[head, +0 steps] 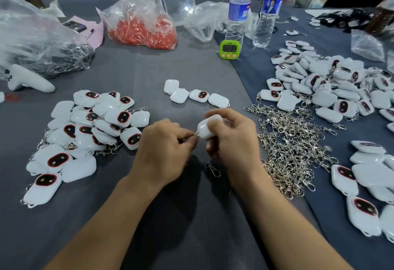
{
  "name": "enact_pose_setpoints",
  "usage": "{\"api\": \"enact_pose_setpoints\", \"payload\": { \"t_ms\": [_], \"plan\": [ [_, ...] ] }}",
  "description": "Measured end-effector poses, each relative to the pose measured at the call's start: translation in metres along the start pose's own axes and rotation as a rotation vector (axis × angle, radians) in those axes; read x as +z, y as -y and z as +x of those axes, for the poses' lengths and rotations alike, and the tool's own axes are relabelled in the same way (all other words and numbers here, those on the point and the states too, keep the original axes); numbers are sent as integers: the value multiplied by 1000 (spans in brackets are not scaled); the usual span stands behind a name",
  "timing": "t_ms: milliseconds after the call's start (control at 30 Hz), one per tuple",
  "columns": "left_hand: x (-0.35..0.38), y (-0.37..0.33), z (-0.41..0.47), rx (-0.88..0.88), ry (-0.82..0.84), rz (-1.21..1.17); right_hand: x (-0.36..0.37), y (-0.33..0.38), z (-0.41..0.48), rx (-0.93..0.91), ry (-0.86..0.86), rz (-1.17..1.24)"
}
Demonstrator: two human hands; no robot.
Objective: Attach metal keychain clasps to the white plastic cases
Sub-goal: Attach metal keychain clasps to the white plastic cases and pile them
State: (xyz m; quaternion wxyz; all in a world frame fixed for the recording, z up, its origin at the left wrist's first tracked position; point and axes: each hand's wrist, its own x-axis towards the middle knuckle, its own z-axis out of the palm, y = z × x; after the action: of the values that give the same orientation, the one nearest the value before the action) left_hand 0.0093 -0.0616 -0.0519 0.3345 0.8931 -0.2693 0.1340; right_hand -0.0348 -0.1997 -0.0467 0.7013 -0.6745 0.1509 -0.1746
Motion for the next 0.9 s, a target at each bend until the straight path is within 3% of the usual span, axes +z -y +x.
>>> {"api": "enact_pose_setpoints", "payload": {
  "t_ms": [67, 133, 200, 267, 400, 467, 567, 767, 833, 900],
  "plan": [
    [2, -4, -3, 185, 23, 279, 7, -7, -9, -287, 12, -451],
    [2, -2, -4, 202, 4, 324, 10, -8, -9, -274, 37, -460],
    [0, 4, -3, 118, -74, 258, 8, -5, -2, -149, 44, -241],
    [-5, 9, 0, 32, -172, 193, 1, -1, 4, -109, 55, -176],
    [-26, 26, 9, -258, -338, 123, -13, -1, 10, -113, -2, -287],
    [-34, 38, 11, -435, -345, 100, -19, -2, 13, -117, -40, -368],
    [-34, 42, 9, -495, -326, 180, -21, 0, 16, -132, -86, -486],
    [-25, 28, 5, -309, -353, 511, -15, -2, 42, -278, -73, -924],
    [-17, 12, 2, -179, -323, 456, -9, -9, 62, -282, 3, -1063],
    [-8, -5, -1, -57, -151, 301, -5, -13, 79, -213, 77, -1127]
  ]
}}
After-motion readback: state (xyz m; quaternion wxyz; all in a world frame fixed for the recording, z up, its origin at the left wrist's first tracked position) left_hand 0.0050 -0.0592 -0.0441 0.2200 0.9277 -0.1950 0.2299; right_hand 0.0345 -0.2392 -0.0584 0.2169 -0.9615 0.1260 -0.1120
